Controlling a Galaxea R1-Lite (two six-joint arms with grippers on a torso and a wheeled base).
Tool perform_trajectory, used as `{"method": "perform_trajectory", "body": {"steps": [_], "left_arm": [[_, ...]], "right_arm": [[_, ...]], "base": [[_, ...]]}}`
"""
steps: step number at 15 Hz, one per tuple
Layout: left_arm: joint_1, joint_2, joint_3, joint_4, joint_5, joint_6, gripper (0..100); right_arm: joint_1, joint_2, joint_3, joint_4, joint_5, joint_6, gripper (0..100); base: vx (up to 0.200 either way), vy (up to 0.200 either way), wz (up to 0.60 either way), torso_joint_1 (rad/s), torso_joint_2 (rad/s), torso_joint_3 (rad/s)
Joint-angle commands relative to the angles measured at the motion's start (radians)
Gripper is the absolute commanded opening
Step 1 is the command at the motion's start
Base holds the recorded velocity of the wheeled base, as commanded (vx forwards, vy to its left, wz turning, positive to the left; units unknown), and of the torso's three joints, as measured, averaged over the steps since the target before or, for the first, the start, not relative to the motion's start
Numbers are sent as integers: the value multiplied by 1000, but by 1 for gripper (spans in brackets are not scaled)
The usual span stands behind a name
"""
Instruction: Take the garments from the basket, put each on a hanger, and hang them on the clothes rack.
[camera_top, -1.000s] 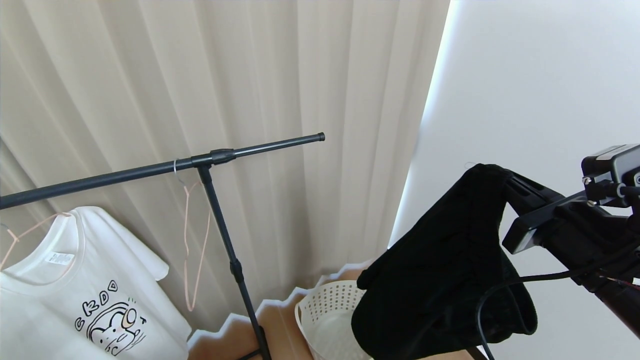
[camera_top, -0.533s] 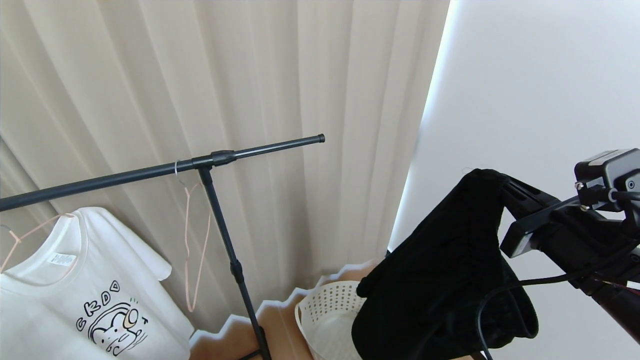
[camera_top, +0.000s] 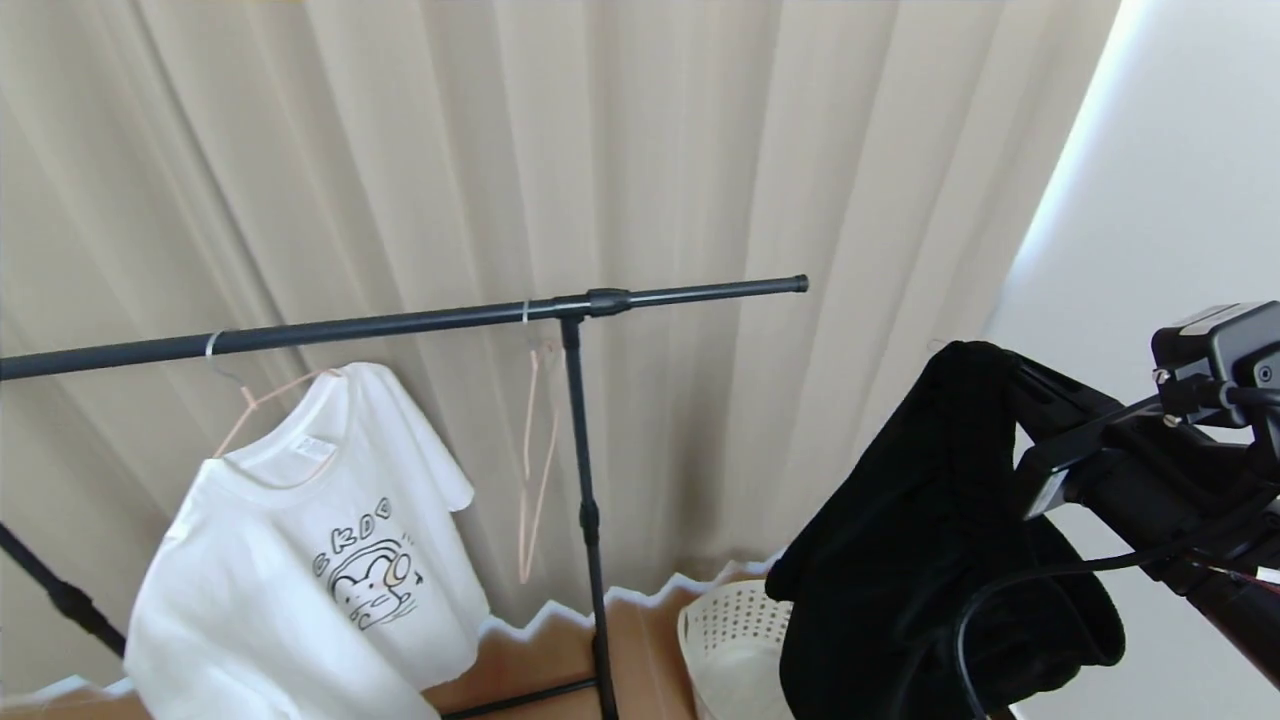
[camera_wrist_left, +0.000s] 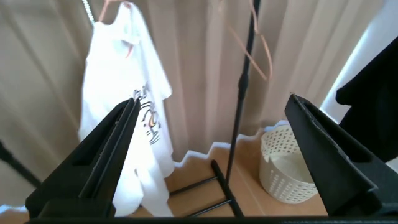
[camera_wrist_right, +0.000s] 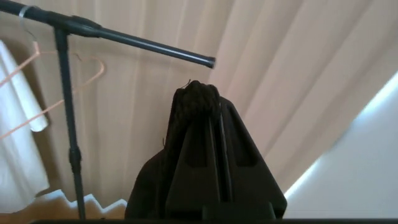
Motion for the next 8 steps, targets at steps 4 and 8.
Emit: {"method": "perform_trajectory", "body": {"steps": [4,8], "left_arm": [[1,0,0,2,-1,0,100],[1,0,0,2,0,-3,100]], "right_arm": [[0,-1,0,0,0,0,0],[0,-3,0,0,0,0,0]], "base": [[0,0,0,0,0,0],[-200,0,0,7,6,-1]]}}
